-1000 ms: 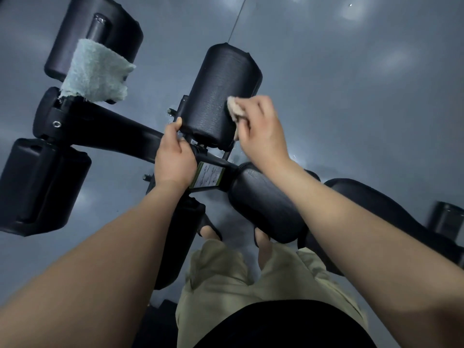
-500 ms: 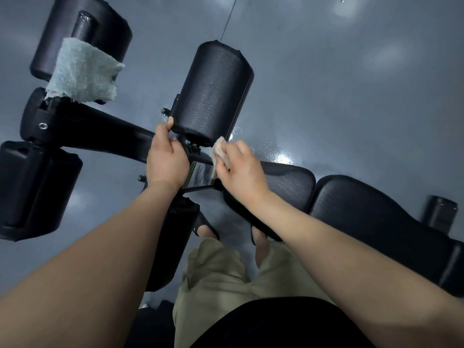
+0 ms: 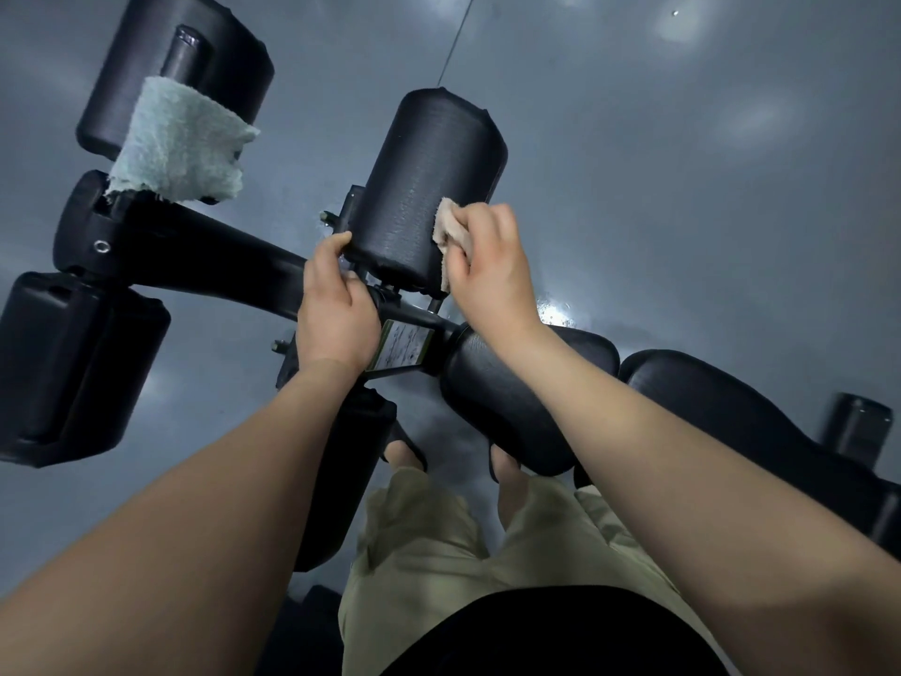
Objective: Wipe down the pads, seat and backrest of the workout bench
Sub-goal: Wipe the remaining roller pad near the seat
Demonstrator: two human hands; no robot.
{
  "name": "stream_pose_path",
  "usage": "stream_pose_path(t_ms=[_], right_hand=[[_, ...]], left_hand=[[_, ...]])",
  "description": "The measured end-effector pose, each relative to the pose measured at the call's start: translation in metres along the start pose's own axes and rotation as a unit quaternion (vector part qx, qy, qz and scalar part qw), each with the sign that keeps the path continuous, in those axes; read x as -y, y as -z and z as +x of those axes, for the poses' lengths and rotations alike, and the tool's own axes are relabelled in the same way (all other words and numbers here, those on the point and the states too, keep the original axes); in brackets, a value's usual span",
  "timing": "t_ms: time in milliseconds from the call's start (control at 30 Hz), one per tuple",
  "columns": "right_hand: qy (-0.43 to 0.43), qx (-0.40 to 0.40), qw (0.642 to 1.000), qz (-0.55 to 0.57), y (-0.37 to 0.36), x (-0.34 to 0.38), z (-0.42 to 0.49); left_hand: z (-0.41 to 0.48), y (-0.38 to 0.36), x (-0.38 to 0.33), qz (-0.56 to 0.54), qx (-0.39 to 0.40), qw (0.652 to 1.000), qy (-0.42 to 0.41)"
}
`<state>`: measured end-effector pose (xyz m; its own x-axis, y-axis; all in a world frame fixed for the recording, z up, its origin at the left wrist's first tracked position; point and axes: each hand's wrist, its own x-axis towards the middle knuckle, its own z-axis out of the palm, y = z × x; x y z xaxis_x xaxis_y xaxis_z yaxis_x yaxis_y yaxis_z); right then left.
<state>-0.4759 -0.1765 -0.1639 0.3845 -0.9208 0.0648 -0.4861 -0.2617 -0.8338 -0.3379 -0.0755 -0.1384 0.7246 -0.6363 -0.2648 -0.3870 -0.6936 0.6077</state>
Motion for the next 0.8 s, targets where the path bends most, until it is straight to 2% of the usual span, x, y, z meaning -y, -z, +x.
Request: stream_pose_path(t_ms=[233, 567, 800], right_hand=[[-0.028, 0.01, 0.999, -0.042, 0.003, -0.021, -0.006], [-0.023, -0.075, 0.997, -0.025, 0.007, -0.021, 0.065], [-0.04, -0.1, 0.994, -0.027, 0.015, -0.012, 0.105]], left_hand=[[0.0, -0.001, 0.001, 0.021, 0.009, 1.0, 0.013], [0.004, -0.001, 0.004, 0.009, 0.011, 1.0, 0.012], [0.002, 0.002, 0.0, 0.012, 0.008, 1.0, 0.027]])
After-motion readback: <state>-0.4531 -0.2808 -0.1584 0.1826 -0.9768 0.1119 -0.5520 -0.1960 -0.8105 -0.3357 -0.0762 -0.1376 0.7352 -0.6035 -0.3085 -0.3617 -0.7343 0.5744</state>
